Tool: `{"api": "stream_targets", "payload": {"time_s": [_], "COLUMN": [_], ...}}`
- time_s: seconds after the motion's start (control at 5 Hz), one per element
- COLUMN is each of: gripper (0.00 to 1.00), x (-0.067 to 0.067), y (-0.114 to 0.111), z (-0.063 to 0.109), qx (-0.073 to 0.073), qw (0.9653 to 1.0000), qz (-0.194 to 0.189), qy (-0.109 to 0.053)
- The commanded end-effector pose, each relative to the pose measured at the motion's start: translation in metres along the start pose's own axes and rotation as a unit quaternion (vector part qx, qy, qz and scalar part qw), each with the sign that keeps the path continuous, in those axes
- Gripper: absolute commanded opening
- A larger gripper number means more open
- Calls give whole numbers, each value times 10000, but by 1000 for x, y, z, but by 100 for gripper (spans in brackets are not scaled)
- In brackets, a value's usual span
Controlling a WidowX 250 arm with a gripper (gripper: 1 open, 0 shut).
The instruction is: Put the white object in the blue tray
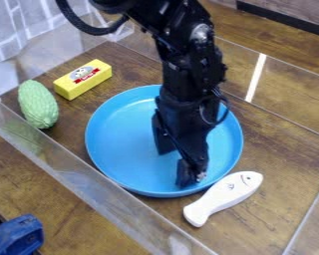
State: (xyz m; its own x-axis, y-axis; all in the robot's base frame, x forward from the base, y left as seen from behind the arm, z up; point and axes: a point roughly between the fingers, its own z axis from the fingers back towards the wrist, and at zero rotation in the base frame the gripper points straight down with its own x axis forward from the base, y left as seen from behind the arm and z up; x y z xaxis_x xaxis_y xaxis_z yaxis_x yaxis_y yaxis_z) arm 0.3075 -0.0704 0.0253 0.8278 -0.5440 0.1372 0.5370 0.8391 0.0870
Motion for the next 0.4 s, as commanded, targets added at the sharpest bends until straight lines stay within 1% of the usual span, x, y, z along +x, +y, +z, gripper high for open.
{"api": "stream_targets", "payload": {"time_s": [0.0, 0.2], "gripper": [100, 100], "x": [11, 15], "y": [6, 5], "z": [9, 4], "qx": [72, 45], "qw": [9993, 9987], "qz": [-110, -263], "qy": [-357, -440]}}
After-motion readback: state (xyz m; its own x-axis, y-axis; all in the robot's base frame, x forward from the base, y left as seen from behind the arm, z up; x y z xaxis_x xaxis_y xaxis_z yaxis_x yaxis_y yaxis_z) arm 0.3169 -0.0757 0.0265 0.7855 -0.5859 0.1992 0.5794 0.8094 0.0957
